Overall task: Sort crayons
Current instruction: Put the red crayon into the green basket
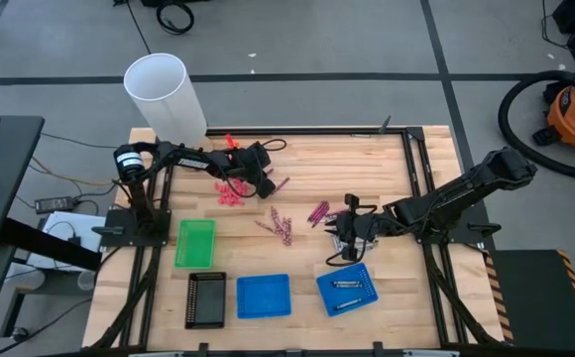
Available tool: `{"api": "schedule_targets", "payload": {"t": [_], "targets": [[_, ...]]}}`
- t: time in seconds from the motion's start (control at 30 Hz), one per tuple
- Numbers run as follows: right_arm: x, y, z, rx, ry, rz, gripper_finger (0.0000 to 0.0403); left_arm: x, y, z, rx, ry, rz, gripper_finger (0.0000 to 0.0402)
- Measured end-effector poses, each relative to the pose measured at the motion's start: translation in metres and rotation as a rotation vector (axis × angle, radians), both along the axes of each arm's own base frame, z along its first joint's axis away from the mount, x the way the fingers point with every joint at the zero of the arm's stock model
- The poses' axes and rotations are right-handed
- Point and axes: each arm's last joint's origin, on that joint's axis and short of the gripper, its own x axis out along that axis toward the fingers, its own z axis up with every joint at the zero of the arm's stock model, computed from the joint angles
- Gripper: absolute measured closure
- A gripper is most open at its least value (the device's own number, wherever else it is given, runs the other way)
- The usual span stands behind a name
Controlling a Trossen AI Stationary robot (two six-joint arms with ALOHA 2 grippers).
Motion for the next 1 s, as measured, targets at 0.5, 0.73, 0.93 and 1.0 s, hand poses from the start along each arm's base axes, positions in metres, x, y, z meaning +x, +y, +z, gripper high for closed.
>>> {"api": "schedule_targets", "payload": {"t": [0.5,0.73,0.93,1.0], "targets": [[0.0,-0.003,0.001,-0.046,-0.021,-0.085,0.032,-0.008,-0.029,0.063,0.061,-0.105,-0.12,0.0384],[0.0,-0.003,0.001,-0.077,-0.021,-0.088,0.032,-0.028,-0.088,0.112,0.016,-0.158,-0.214,0.0384],[0.003,-0.008,0.005,-0.176,-0.049,-0.107,0.032,-0.056,-0.147,0.134,-0.017,-0.132,-0.194,0.038],[0.006,-0.012,0.008,-0.201,-0.07,-0.104,0.032,-0.066,-0.164,0.136,-0.023,-0.111,-0.161,0.0379]]}}
